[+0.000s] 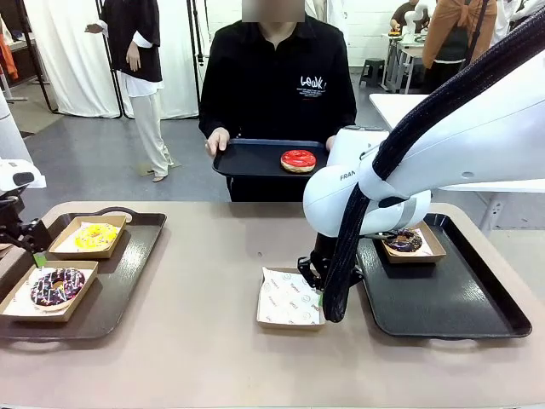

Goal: Individually package the donuts and arrange them on the tray.
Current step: Place the picked Paper togo box on the Handle tray while simultaneously picking up another Paper togo box from the table with the other hand.

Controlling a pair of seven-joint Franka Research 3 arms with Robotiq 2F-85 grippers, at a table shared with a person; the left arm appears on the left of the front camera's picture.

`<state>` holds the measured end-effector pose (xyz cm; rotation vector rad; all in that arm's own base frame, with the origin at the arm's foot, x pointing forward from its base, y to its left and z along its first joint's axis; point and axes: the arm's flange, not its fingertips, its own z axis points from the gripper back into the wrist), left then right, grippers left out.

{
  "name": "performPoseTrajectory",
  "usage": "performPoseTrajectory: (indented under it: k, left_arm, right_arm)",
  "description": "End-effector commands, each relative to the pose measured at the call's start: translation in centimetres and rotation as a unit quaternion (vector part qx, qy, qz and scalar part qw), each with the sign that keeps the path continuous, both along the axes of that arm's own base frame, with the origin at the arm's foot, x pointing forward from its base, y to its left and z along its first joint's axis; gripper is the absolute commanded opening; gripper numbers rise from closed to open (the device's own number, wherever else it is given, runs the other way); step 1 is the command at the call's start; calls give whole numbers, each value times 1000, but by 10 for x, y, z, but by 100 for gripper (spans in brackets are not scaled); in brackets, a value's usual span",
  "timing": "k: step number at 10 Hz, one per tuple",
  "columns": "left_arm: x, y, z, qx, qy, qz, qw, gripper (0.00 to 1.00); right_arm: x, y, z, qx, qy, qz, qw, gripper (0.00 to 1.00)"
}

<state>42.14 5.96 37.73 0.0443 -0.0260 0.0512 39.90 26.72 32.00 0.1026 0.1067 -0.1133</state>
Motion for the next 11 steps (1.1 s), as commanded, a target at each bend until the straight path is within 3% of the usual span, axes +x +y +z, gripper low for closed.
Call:
performPoseTrajectory:
  k: [1, 2, 3, 6, 7, 8, 9, 11]
  left_arm:
    - [-8, 7, 6, -37, -10, 1, 999, 100]
    - [-14, 13, 12, -87, -13, -10, 996, 100]
    - [-29, 23, 26, -165, -34, -23, 985, 100]
    - [-71, 64, 55, -316, -108, -30, 942, 100]
    - [-81, 89, 58, -388, -145, -20, 910, 100]
    - [-86, 115, 57, -450, -156, 2, 879, 100]
    - [-92, 140, 52, -501, -159, 23, 850, 100]
    - [-100, 178, 41, -559, -141, 70, 814, 100]
  right_arm:
    - [-4, 5, -2, -11, -10, -5, 1000, 0]
    - [-5, 8, 6, -15, 1, 10, 1000, 0]
    - [-5, 10, 28, -28, -12, 18, 999, 0]
    - [12, 8, 94, -38, -39, 21, 998, 0]
    - [20, 10, 114, -45, -44, 25, 998, 0]
    - [29, 15, 135, -47, -47, 30, 997, 0]
    - [43, 23, 155, -48, -48, 37, 997, 0]
    - [72, 39, 180, -57, -50, 42, 996, 0]
